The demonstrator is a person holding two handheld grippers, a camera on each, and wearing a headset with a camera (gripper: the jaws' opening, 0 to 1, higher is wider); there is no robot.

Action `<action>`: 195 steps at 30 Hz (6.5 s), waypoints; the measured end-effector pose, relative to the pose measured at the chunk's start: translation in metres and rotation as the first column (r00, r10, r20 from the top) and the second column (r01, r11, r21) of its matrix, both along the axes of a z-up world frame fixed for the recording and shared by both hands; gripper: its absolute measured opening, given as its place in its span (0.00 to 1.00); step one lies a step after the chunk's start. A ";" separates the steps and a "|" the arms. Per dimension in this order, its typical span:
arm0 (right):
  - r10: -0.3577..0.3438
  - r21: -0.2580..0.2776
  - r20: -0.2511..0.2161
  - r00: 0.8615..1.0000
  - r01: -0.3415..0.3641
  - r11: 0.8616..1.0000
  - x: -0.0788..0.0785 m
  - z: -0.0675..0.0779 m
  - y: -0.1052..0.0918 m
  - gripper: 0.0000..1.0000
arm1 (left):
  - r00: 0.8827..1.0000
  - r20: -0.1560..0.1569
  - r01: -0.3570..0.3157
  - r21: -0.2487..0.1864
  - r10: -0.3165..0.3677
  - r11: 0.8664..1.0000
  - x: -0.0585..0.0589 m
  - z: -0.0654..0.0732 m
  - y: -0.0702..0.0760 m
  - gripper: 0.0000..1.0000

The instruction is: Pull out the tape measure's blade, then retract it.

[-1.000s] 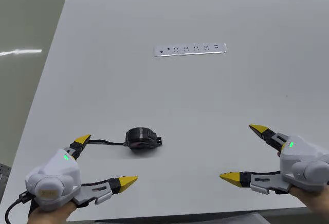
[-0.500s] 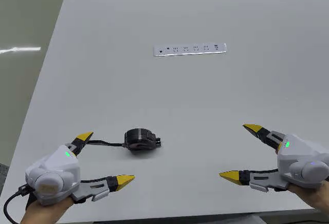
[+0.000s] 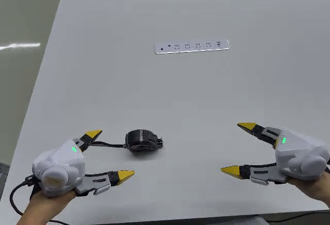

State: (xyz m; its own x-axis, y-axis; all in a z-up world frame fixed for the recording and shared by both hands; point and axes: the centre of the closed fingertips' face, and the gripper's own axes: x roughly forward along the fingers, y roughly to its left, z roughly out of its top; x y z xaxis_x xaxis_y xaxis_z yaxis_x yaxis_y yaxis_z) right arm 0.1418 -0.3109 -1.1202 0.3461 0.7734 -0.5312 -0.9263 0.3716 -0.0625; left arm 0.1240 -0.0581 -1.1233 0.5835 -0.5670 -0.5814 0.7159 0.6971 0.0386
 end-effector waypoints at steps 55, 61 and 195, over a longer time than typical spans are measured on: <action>0.327 -0.059 -0.061 0.943 -0.331 0.942 0.039 -0.066 0.095 0.44 | 0.904 -0.156 0.425 0.245 -0.398 0.871 0.053 -0.088 -0.021 0.42; 0.336 -0.052 -0.070 0.939 -0.340 0.939 0.039 -0.073 0.110 0.41 | 0.882 -0.188 0.470 0.281 -0.432 0.837 0.052 -0.096 -0.023 0.39; 0.473 -0.065 -0.163 0.866 -0.487 0.871 0.030 -0.116 0.154 0.11 | 0.864 -0.185 0.502 0.225 -0.469 0.835 0.046 -0.107 -0.022 0.28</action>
